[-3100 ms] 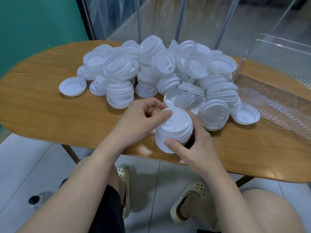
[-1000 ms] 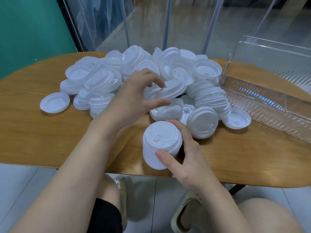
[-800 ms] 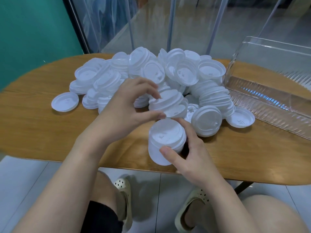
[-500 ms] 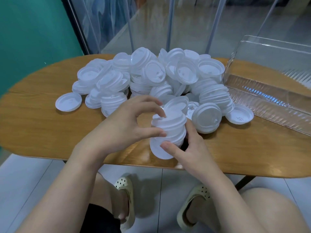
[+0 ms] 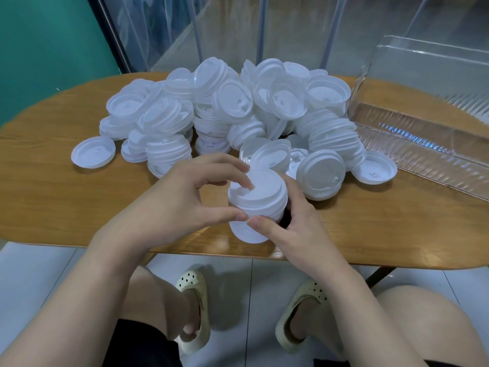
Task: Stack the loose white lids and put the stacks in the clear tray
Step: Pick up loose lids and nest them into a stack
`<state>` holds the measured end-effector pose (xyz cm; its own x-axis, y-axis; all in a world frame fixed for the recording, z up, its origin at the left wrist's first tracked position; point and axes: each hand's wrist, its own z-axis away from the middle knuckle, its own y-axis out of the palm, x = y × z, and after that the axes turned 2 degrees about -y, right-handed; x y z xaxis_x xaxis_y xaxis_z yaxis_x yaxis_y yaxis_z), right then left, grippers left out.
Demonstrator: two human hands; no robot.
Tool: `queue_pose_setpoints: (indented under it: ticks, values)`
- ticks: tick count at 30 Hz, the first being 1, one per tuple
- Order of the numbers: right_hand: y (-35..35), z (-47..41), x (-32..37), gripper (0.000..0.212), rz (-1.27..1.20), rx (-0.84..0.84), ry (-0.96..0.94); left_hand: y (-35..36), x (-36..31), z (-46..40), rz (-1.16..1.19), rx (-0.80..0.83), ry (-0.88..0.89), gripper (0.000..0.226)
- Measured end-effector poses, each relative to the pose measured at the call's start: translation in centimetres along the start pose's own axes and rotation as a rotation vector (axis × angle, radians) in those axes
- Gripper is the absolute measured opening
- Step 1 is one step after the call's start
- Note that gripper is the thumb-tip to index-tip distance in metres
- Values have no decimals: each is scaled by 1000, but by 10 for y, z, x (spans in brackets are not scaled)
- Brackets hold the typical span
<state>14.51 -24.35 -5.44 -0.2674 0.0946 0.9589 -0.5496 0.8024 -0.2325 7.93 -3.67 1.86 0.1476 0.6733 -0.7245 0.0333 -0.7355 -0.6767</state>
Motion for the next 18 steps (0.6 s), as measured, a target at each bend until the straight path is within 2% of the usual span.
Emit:
queue_pose_setpoints:
  ticks: [6, 18]
  values:
    - [-1, 1, -7, 95, 7, -16, 22, -2, 2, 2, 67, 21, -28, 26]
    - [-1, 2, -7, 96, -5, -8, 2, 3, 10, -5, 267, 40, -46, 23]
